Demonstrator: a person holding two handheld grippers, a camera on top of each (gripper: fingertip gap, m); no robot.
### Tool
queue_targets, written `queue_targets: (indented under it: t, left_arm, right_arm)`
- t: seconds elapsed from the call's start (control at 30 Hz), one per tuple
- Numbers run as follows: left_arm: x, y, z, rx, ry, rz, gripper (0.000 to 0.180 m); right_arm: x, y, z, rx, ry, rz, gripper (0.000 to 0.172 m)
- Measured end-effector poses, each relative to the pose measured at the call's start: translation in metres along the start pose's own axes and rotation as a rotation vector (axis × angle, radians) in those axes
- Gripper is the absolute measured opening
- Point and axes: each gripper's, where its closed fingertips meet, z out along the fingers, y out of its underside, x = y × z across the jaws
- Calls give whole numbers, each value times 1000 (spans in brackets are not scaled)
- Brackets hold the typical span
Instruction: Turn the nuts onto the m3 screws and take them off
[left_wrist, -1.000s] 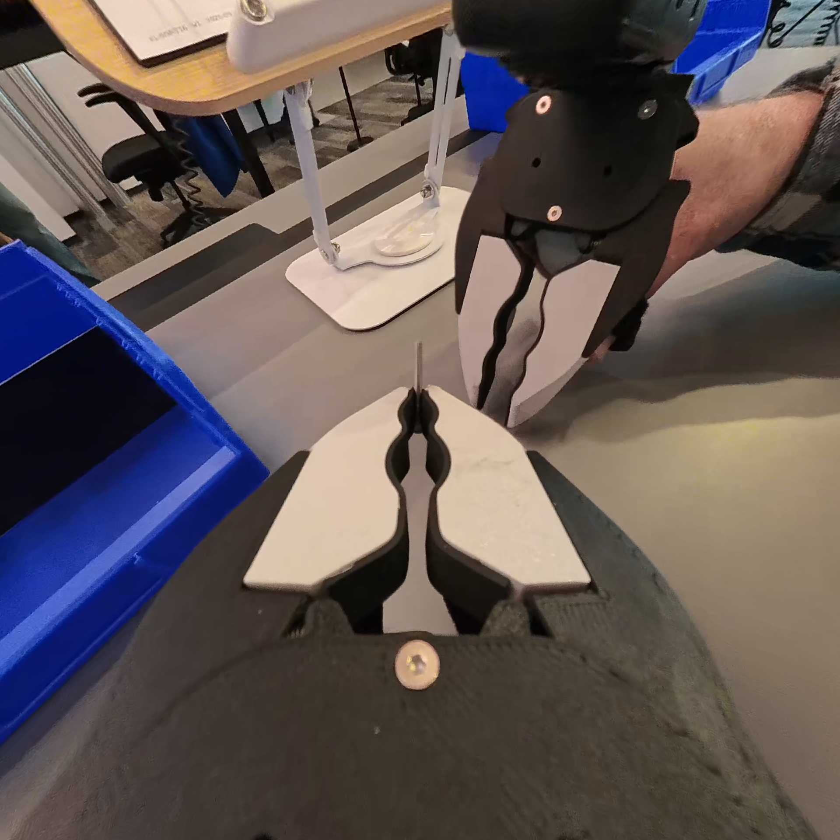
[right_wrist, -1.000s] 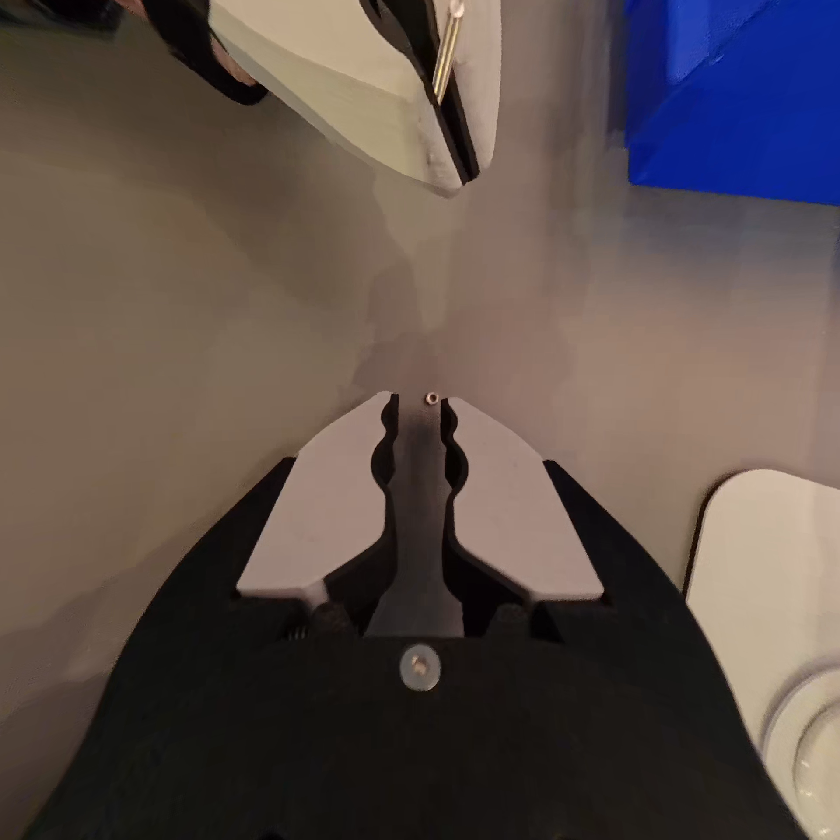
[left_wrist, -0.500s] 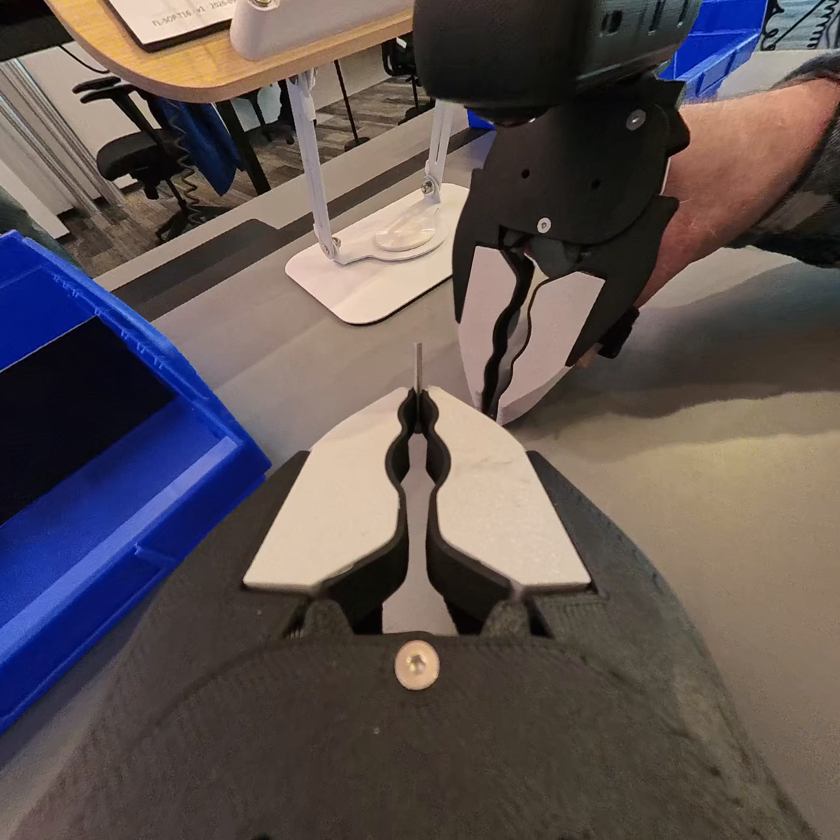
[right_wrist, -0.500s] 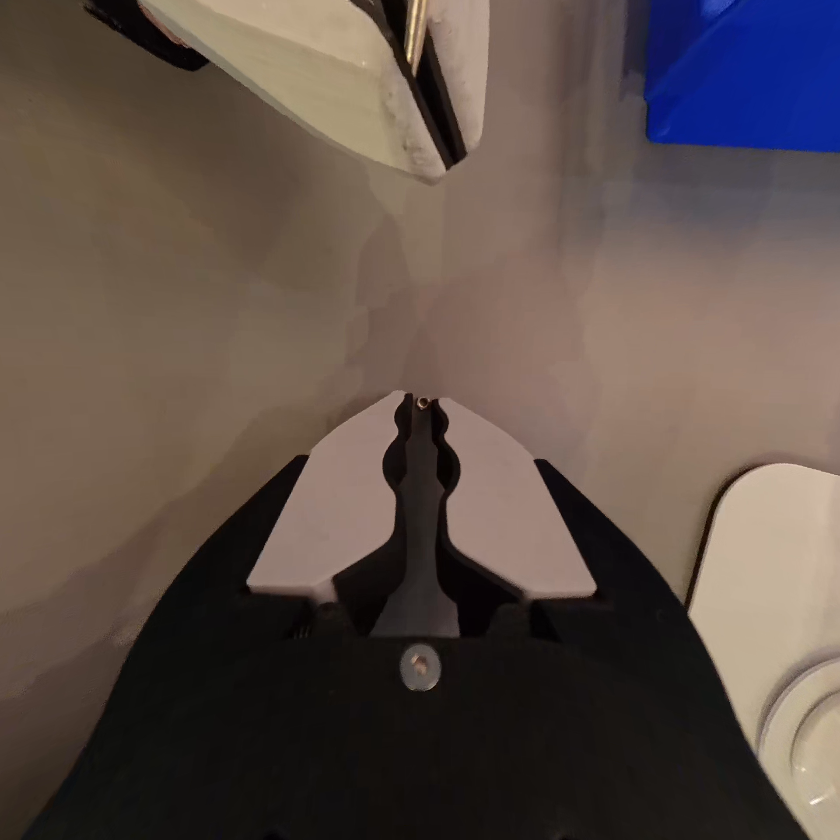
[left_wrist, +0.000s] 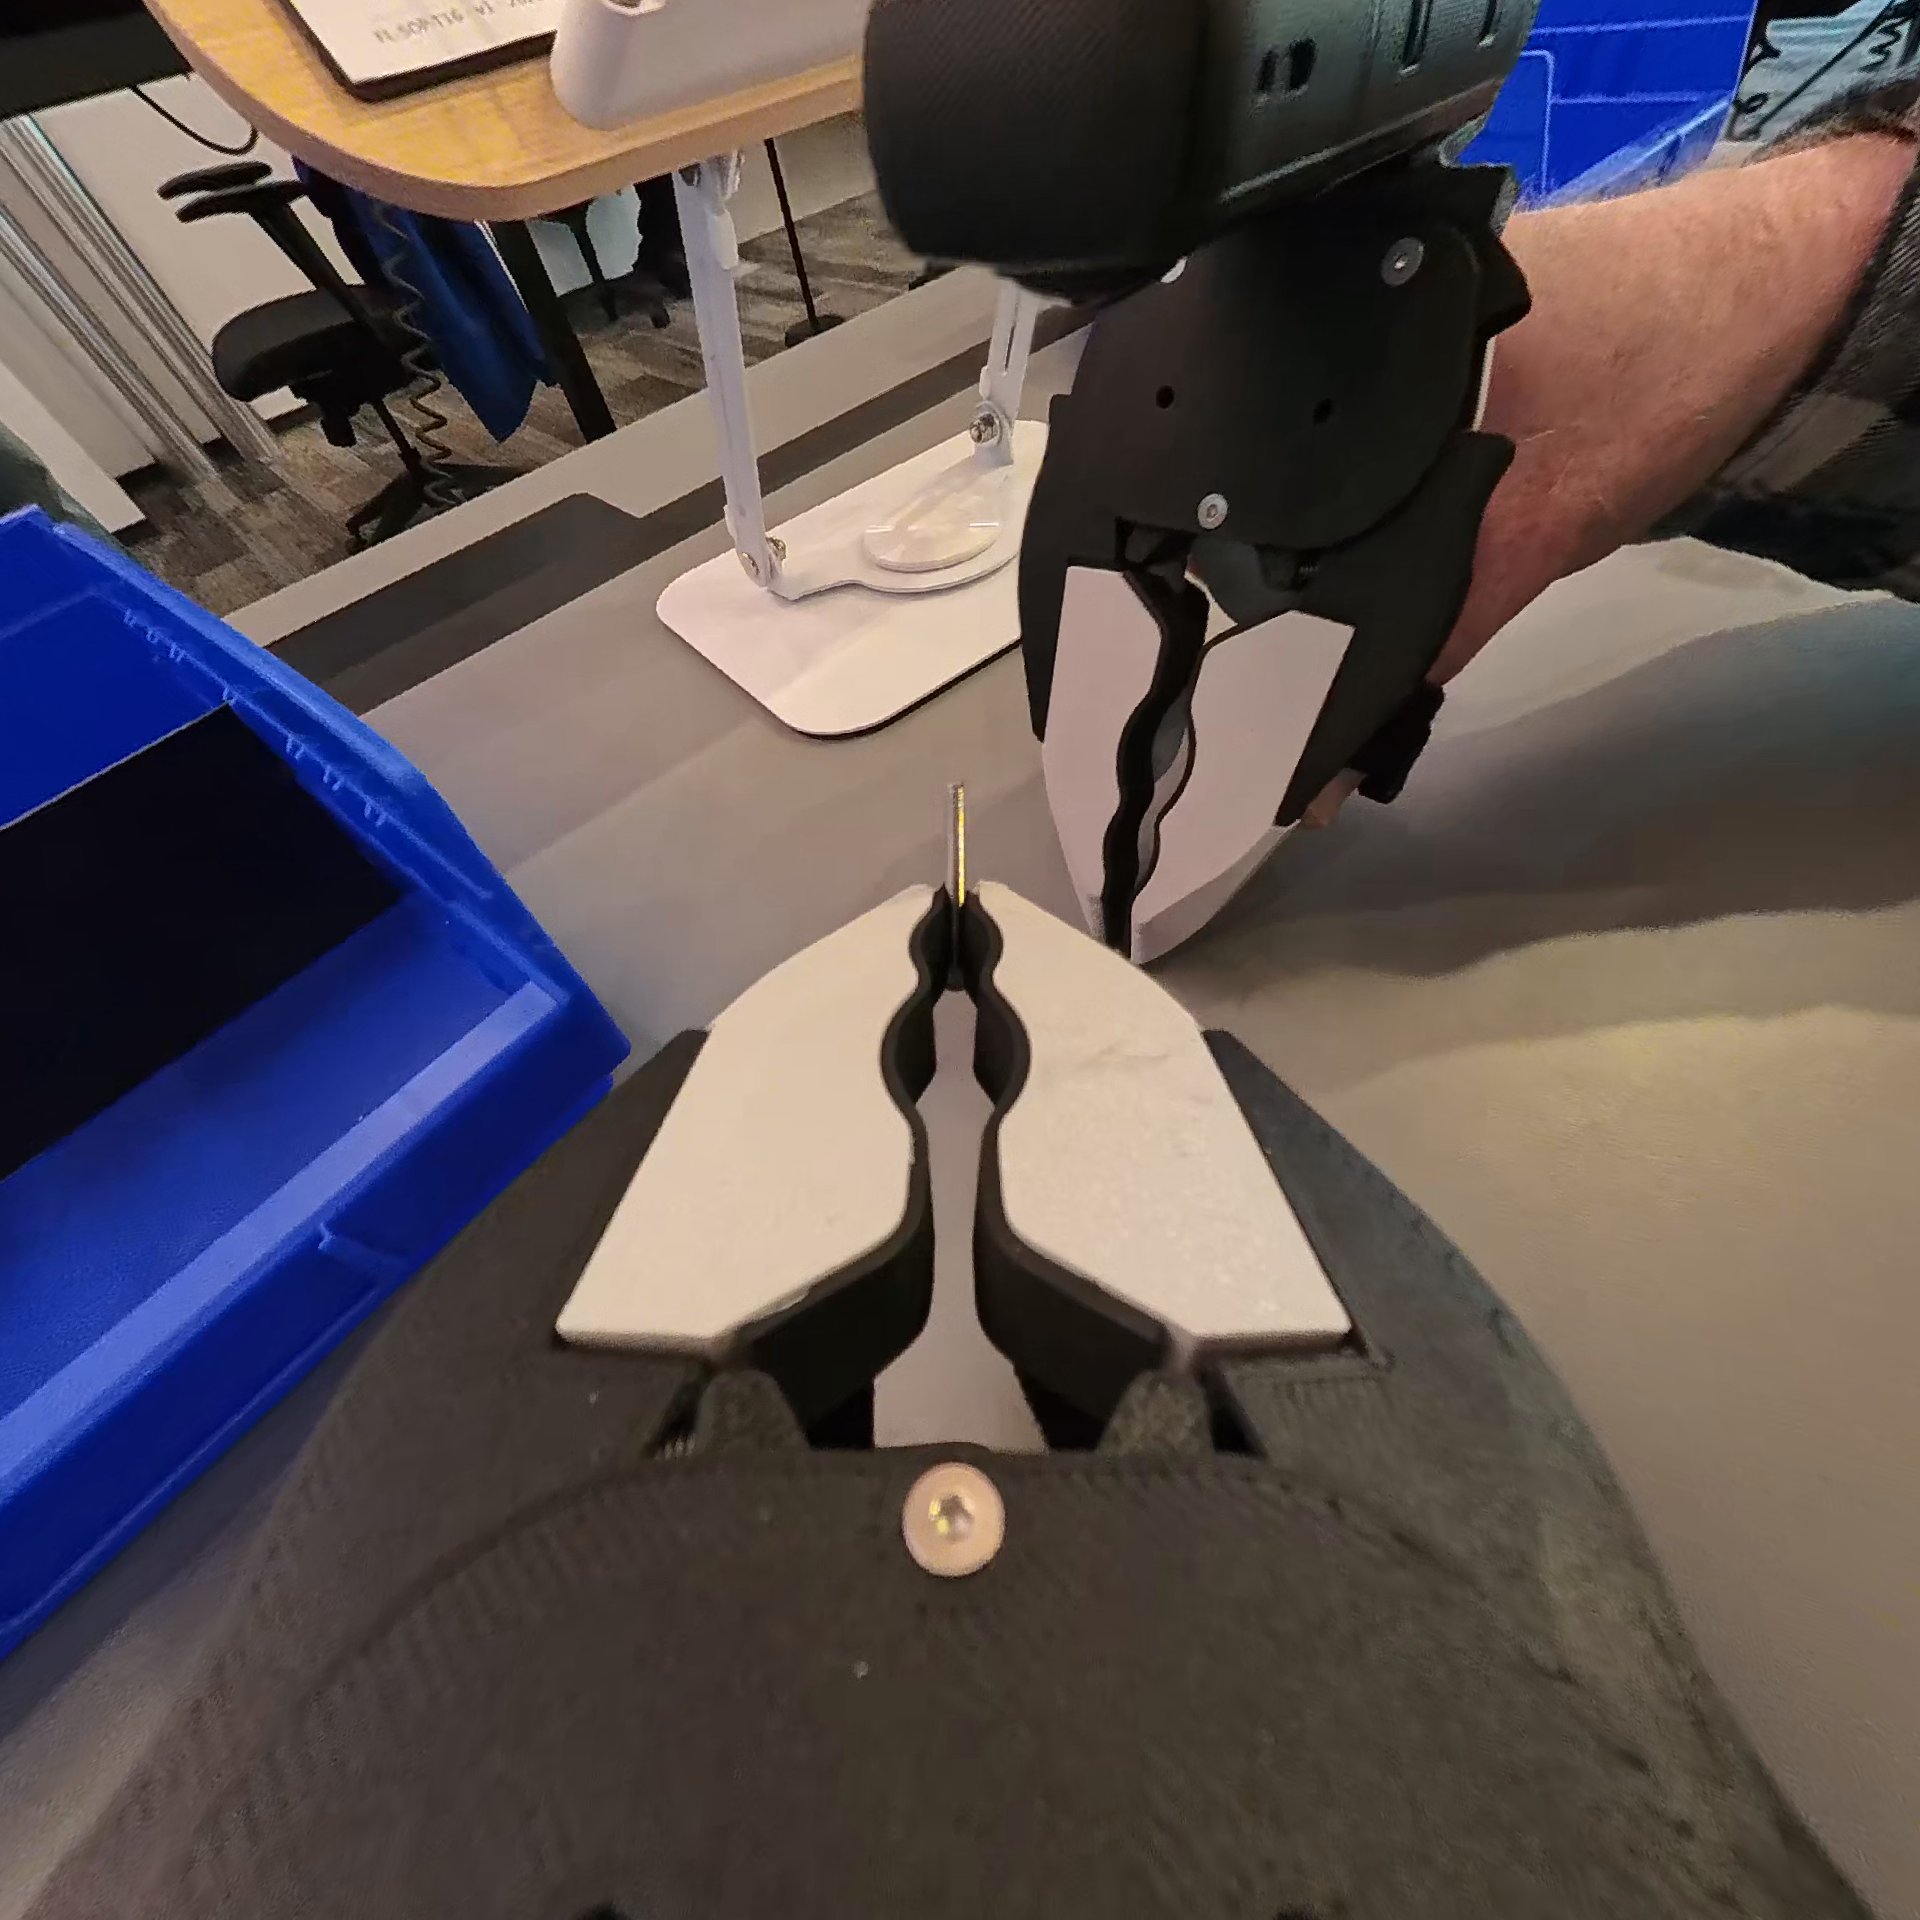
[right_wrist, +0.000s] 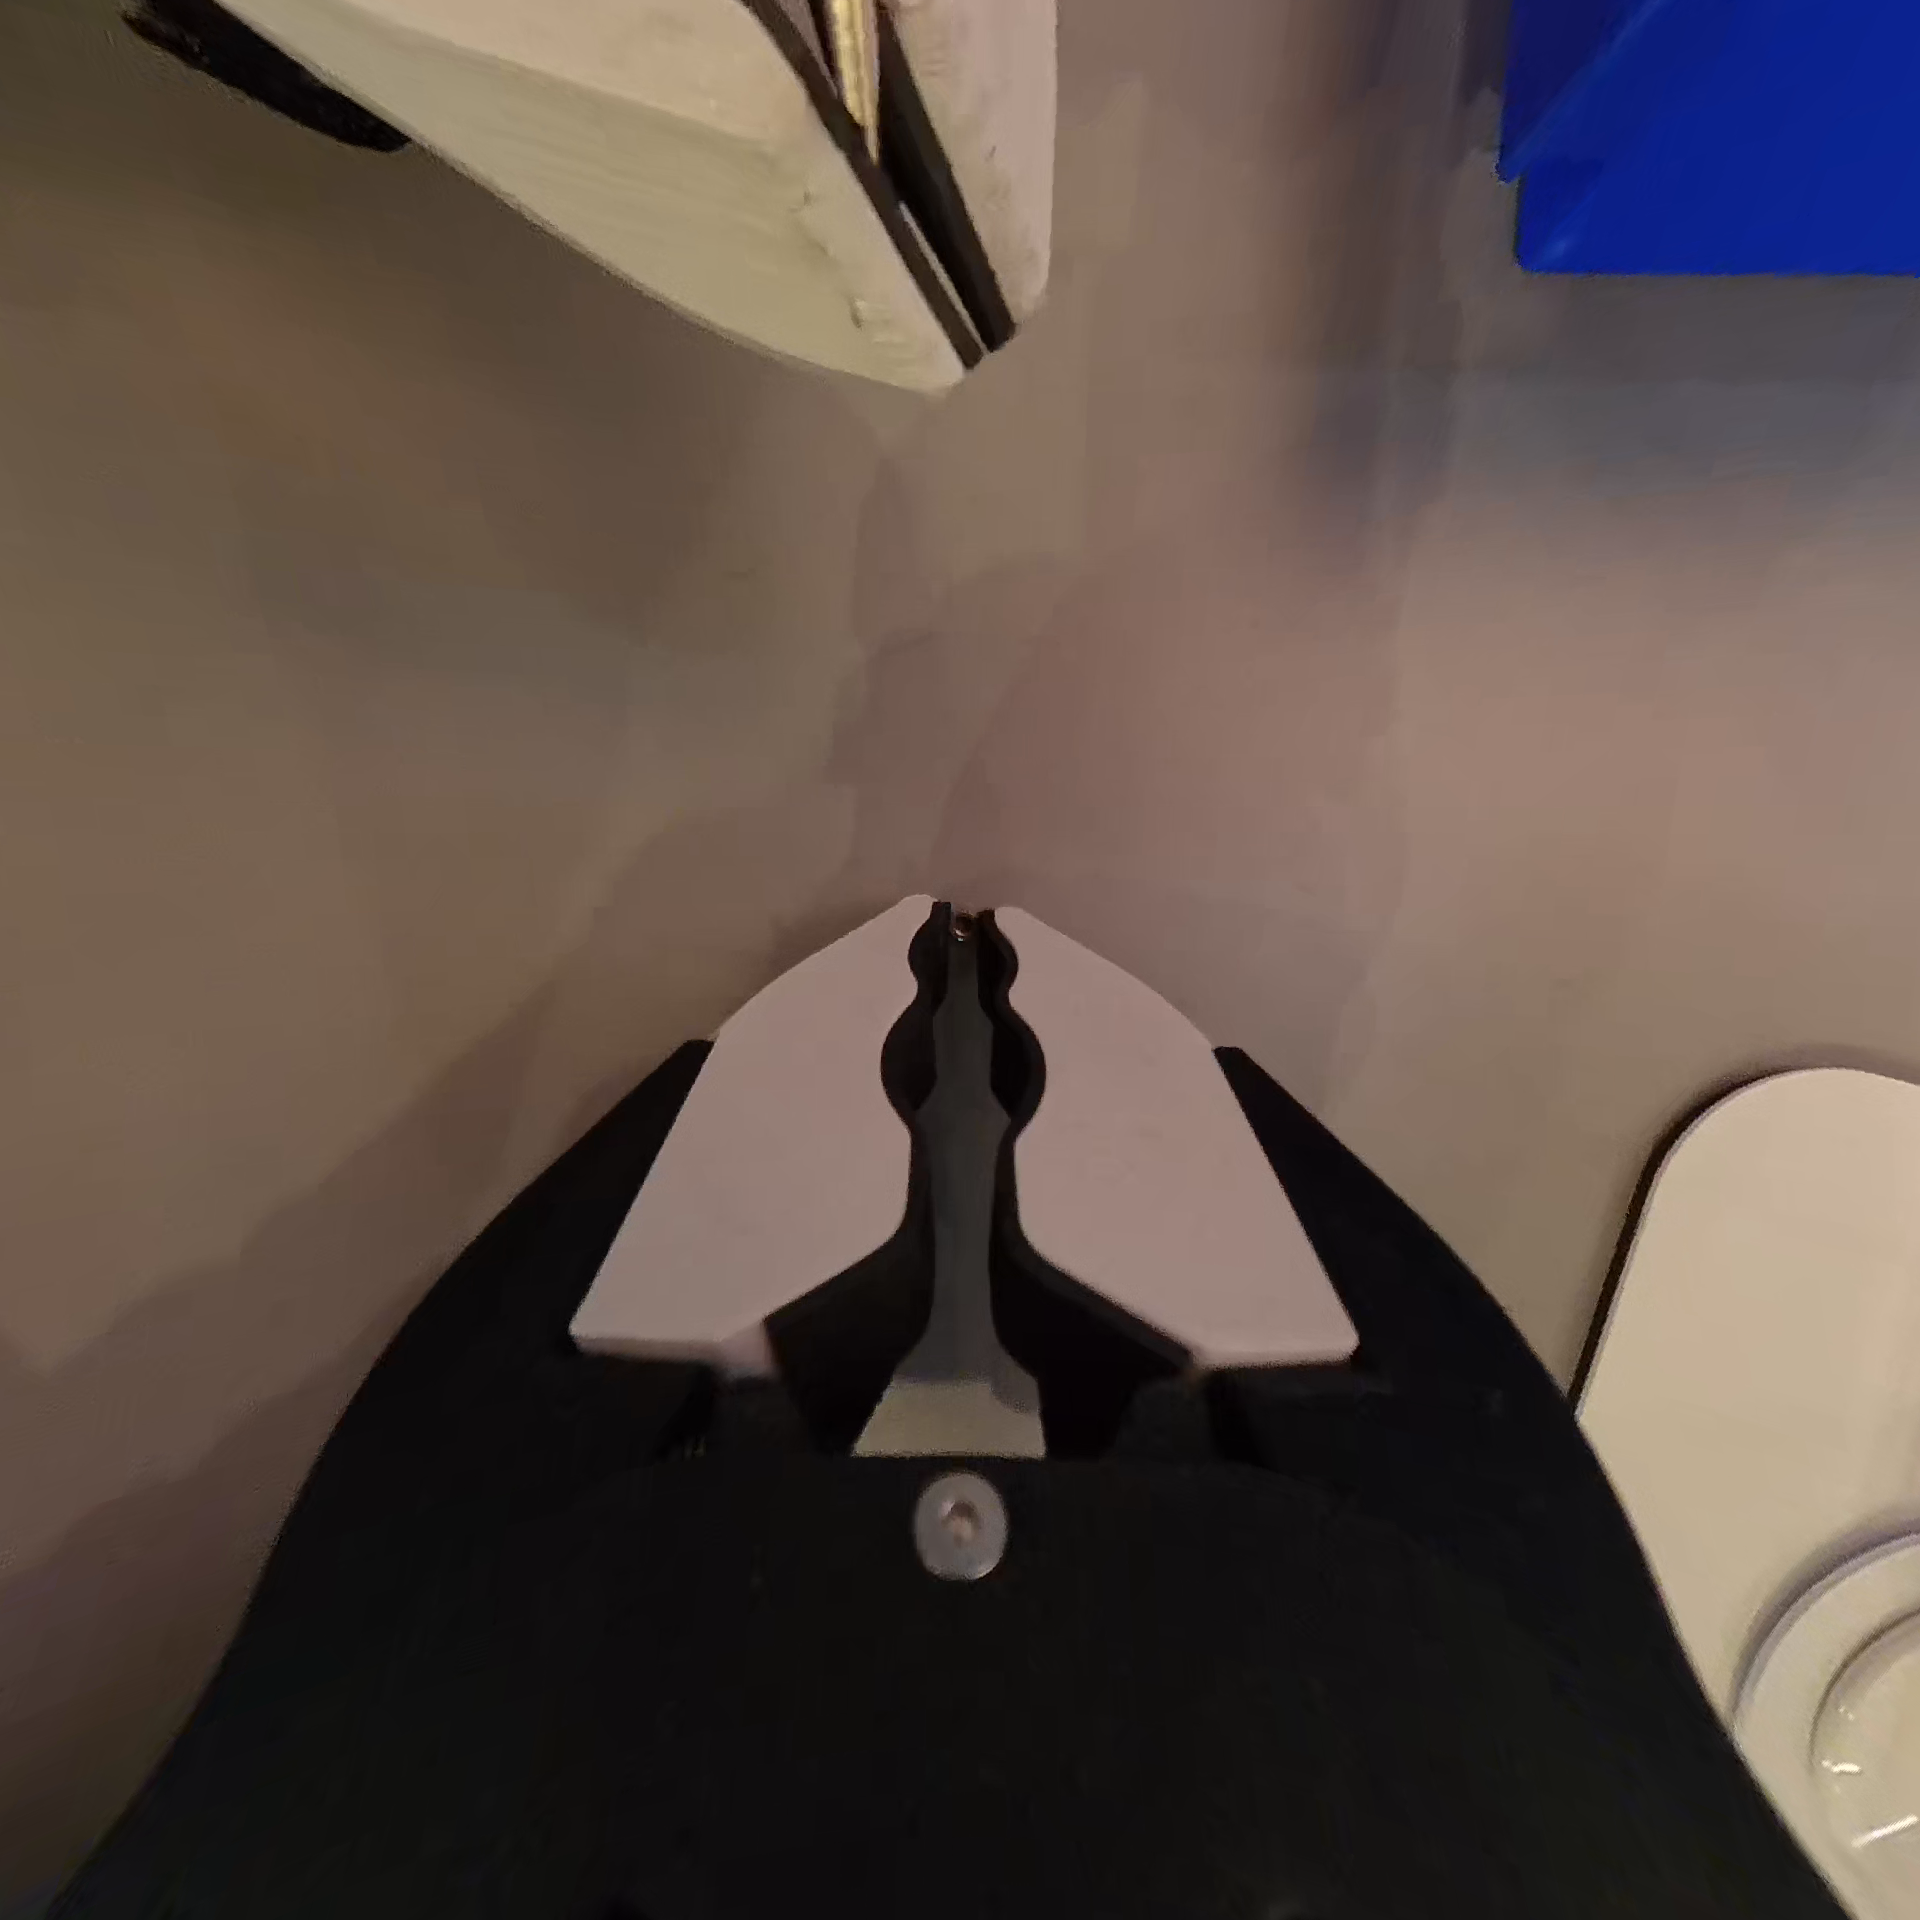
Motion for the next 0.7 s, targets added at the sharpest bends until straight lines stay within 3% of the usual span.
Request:
queue_targets:
  t: [0.27, 0.7]
  left_arm:
    - [7, 2, 5, -20, 17, 13, 1]
    - [51, 0, 21, -60, 139, 89, 1]
  right_arm:
    - [-2, -1, -8, 80, -8, 19, 5]
    - [-30, -38, -89, 339, 3, -146, 5]
